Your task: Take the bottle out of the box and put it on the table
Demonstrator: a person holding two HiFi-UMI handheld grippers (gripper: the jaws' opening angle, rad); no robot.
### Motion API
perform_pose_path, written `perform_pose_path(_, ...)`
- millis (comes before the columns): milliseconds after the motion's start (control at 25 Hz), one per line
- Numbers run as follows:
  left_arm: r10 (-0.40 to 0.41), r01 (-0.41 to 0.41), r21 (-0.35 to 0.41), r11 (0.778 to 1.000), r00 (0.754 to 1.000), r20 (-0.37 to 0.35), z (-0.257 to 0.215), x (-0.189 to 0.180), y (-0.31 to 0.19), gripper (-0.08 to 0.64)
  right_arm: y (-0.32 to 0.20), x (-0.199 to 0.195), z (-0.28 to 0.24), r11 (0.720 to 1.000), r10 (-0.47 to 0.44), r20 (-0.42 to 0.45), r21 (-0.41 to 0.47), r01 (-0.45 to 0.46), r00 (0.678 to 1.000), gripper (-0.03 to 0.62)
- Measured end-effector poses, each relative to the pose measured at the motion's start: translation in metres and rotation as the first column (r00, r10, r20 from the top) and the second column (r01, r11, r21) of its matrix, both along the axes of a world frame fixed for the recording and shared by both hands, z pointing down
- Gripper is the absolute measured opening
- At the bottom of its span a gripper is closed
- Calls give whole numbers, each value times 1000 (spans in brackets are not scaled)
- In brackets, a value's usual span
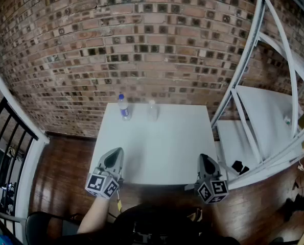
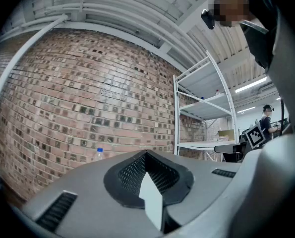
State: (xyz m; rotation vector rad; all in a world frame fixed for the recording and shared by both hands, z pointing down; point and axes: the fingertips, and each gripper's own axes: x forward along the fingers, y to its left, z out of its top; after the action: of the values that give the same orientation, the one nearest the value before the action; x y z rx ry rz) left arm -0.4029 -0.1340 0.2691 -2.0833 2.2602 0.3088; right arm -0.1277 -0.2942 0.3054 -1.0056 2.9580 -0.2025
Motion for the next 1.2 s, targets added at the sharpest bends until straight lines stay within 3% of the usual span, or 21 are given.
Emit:
perform_pose_path(280,93,-93,11,996,996,7,3,64,-58,2,-20,88,4,988,154,-3,9,-154,988,2)
perform_pose_path(480,245,-245,54,968,969,3,2,127,-110,0,-17,181,7,942,335,-13,29,-334,942,2)
perform_pose_path(600,400,-400,46,915,917,12,4,179,-134,1,-5,235,8,891,453,1,29,-453,891,2)
perform_pose_path(800,625,-626,39,779,780,30,-2,253,-157,1,36,300,1,763,643,48,43,-645,764,2)
perform_pose_path(1080,767,-768,45,639,640,47,-9,308,-137,0,105,330,2,651,757,65,11,-759,651,2)
perform_pose_path(1200,809,-810,48,584,586,37,-11,320,-121,0,134,325,5,626,779,37,11,-780,626,2)
